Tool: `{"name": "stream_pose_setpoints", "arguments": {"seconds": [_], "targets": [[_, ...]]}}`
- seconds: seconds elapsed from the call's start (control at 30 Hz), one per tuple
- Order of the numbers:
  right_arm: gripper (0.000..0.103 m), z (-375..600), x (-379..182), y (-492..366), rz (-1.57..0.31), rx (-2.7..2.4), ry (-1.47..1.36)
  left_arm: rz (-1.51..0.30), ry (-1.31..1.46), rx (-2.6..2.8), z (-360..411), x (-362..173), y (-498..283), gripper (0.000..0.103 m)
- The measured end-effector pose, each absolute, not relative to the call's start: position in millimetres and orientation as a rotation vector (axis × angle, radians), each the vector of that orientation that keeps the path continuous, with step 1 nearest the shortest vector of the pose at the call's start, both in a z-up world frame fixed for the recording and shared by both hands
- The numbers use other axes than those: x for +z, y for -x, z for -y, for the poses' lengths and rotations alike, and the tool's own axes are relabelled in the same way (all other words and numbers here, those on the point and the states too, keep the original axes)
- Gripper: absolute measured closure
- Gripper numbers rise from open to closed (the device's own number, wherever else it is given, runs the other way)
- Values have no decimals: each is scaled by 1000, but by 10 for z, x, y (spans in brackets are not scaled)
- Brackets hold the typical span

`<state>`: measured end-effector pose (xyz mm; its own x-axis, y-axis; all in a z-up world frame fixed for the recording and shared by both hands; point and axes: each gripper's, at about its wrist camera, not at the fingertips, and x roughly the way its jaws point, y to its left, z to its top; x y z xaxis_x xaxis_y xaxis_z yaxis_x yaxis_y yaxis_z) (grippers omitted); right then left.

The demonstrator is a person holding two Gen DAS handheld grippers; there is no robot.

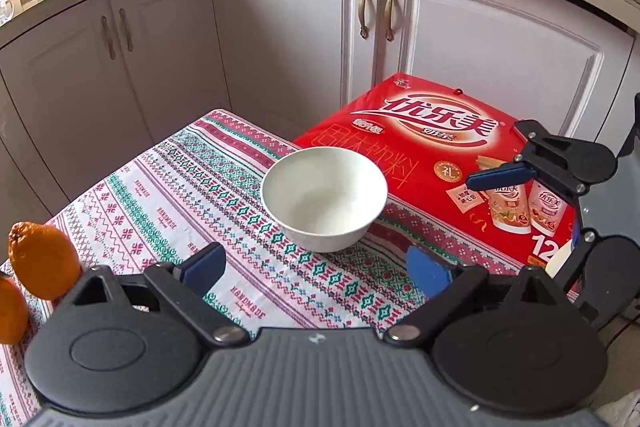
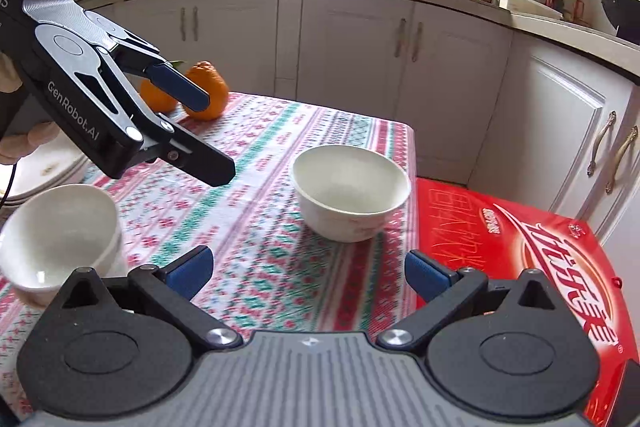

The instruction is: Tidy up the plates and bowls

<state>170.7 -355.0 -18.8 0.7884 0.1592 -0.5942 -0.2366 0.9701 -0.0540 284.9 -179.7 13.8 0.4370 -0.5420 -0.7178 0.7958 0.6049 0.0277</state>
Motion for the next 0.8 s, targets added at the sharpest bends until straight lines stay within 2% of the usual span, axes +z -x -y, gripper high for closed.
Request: {"name": "stream_pose_setpoints", "arguments": {"seconds": [0.4, 0.53, 0.8], "targets": [[2, 3722, -405, -2281, -632, 269, 136, -791, -380, -893, 2223, -174, -3393, 9], [6, 3736, -466, -2401, -639, 281, 132, -826, -362, -904, 2302, -272, -3516, 20], [14, 3735, -545, -2518, -653, 301, 137, -861, -337, -915, 2364, -377, -3685, 29]]}}
